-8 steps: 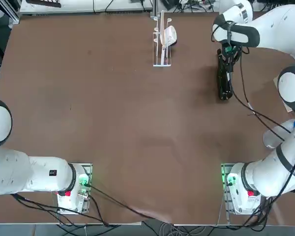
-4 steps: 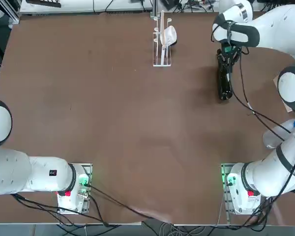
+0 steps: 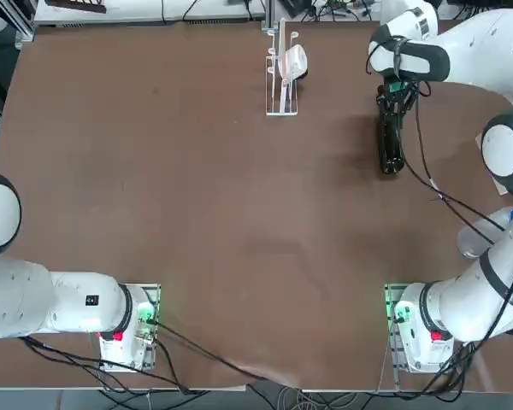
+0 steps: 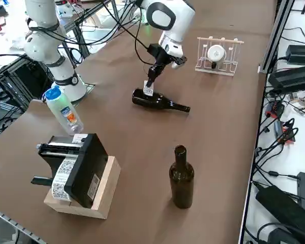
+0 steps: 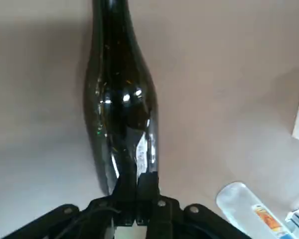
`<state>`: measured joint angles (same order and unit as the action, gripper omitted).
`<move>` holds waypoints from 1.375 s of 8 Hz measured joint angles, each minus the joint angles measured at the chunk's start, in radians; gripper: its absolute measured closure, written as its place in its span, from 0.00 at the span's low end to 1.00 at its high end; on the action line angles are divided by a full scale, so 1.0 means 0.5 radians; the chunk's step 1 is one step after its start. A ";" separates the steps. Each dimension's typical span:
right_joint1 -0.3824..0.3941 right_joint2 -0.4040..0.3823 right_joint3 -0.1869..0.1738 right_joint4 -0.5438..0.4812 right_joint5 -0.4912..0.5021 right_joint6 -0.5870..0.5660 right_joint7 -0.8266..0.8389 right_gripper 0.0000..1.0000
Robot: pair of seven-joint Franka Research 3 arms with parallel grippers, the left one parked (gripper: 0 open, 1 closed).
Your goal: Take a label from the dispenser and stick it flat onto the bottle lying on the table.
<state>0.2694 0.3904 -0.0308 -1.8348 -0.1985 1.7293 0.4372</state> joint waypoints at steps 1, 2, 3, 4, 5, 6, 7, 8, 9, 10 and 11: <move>0.002 0.013 0.000 0.020 0.037 0.000 0.000 0.99; 0.008 0.034 0.001 0.049 0.051 -0.001 0.001 0.99; 0.014 0.051 0.001 0.068 0.054 -0.002 0.001 0.99; 0.017 0.062 0.001 0.078 0.054 -0.002 0.002 0.99; 0.017 0.070 0.001 0.084 0.055 -0.002 0.003 0.99; 0.017 0.073 0.001 0.085 0.055 -0.002 0.003 0.99; 0.017 0.073 0.001 0.085 0.055 -0.002 0.004 0.99; 0.017 0.073 0.001 0.085 0.055 -0.002 0.004 0.99; 0.017 0.073 0.001 0.085 0.055 -0.002 0.005 0.99; 0.017 0.073 0.001 0.085 0.055 -0.003 0.005 0.99; 0.017 0.075 0.001 0.085 0.055 -0.003 0.005 0.99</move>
<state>0.2780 0.4277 -0.0304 -1.7921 -0.1711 1.7279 0.4398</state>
